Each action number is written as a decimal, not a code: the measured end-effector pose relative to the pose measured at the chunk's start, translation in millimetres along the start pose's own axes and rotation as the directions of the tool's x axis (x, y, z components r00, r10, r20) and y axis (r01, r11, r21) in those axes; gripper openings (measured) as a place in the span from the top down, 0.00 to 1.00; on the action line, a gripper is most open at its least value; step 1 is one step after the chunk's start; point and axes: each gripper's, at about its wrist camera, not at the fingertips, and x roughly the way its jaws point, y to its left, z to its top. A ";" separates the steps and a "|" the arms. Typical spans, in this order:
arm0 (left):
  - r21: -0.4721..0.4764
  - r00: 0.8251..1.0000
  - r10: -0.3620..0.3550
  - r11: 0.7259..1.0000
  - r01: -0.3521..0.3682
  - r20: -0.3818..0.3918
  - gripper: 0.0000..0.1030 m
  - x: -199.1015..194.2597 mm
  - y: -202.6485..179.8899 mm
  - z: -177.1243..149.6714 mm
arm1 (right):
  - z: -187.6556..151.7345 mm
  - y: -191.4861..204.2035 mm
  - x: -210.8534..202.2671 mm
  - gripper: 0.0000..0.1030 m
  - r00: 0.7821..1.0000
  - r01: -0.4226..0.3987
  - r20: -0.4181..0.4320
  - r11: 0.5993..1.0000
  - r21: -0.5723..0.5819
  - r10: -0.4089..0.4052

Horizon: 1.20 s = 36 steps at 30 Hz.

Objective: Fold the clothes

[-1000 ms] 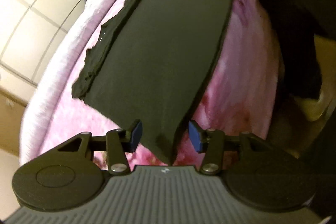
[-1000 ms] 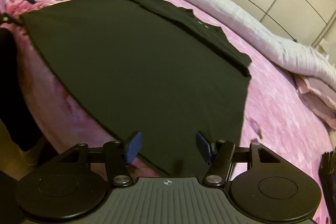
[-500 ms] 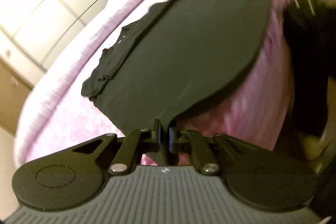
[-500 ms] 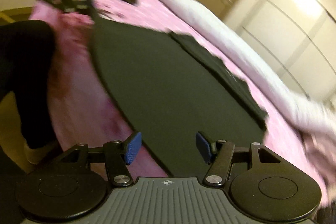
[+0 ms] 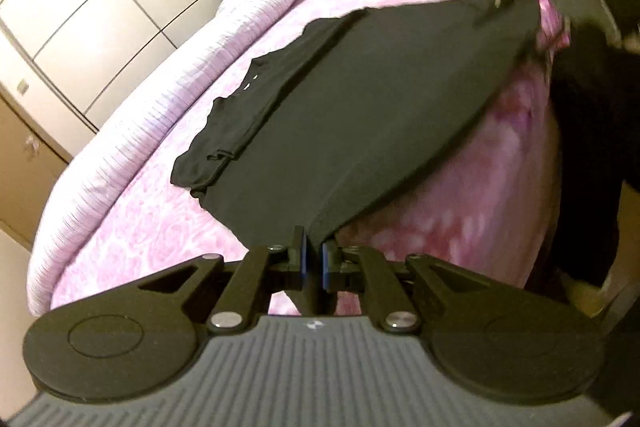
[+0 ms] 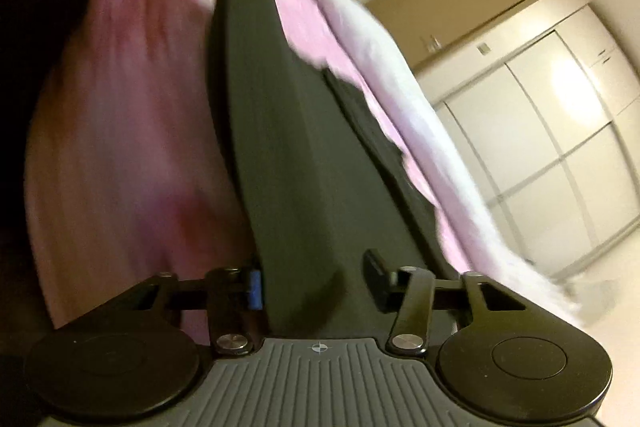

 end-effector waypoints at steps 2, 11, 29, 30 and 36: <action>0.046 1.000 0.018 0.999 -0.018 -0.005 0.94 3.7 -8.7 -3.7 | -36.8 -9.0 -1.7 0.68 0.995 0.048 -0.085 0.998 -0.049 -0.052; 0.229 0.996 0.080 0.971 -0.069 -0.039 0.95 30.6 -25.1 -7.6 | -91.0 -44.2 -1.3 0.98 0.984 0.034 -0.170 0.989 -0.145 -0.059; 0.144 0.993 -0.118 0.982 0.118 -0.005 0.96 -124.3 -40.8 -29.6 | -57.4 -80.5 -147.6 0.99 0.979 0.151 -0.136 0.988 -0.005 -0.150; 0.138 0.992 -0.128 0.982 0.127 -0.002 0.96 -129.1 -38.4 -28.9 | -55.2 -78.2 -161.8 0.99 0.979 0.158 -0.133 0.987 0.001 -0.156; 0.095 0.989 -0.146 0.985 0.143 0.025 0.96 -145.3 -13.8 -19.5 | -44.9 -76.1 -206.4 0.99 0.979 0.151 -0.136 0.988 0.009 -0.149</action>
